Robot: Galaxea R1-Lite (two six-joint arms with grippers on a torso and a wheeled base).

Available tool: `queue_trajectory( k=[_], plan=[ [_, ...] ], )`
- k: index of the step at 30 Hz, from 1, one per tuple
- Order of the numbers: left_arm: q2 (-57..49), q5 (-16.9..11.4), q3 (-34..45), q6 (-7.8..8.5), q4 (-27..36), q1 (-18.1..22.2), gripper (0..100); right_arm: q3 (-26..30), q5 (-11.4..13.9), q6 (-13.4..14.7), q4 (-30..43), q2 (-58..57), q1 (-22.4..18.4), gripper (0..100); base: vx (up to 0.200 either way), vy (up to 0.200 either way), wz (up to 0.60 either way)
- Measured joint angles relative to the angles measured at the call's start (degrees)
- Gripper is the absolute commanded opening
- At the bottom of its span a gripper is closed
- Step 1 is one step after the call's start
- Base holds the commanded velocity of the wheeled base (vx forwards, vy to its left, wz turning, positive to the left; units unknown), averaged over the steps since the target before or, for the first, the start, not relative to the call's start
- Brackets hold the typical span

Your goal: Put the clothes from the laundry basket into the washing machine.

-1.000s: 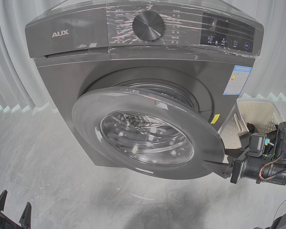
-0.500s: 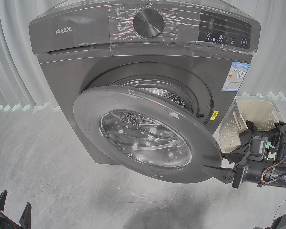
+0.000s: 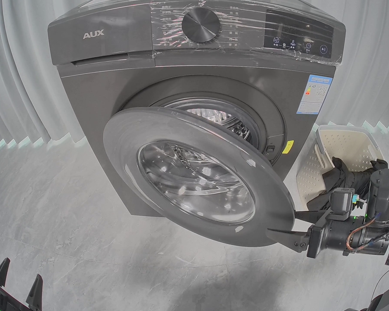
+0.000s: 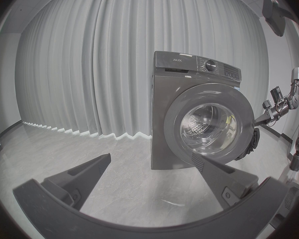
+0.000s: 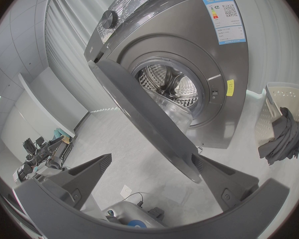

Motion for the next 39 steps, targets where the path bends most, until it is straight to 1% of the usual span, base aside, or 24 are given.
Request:
queue_trajectory(
  k=[6,12,20,28,35,39],
  plan=[
    [0.00,0.00,0.00,0.00,0.02,0.02,100,1.24,0.52,0.07,-0.17,-1.93,0.33,100,0.000,0.000,0.00],
    [0.00,0.02,0.00,-0.20,0.02,-0.02,100,-0.61,0.50,0.00,-0.30,-0.29,-0.80,100,-0.200,0.000,0.00],
    [0.00,0.00,0.00,-0.02,0.02,0.02,100,-1.13,0.50,-0.06,-3.97,3.29,-0.28,100,0.000,0.000,0.00],
    [0.00,0.00,0.00,0.00,0.02,0.04,100,3.15,0.91,0.21,-5.39,3.47,3.33,100,0.000,0.000,0.00],
    [0.00,0.00,0.00,0.07,0.02,-0.02,100,2.56,0.94,-0.01,-6.22,3.28,2.73,100,0.000,0.000,0.00],
    [0.00,0.00,0.00,0.05,0.05,-0.02,100,1.71,0.90,-0.12,-8.77,4.56,1.87,100,0.000,0.000,0.00]
  ],
)
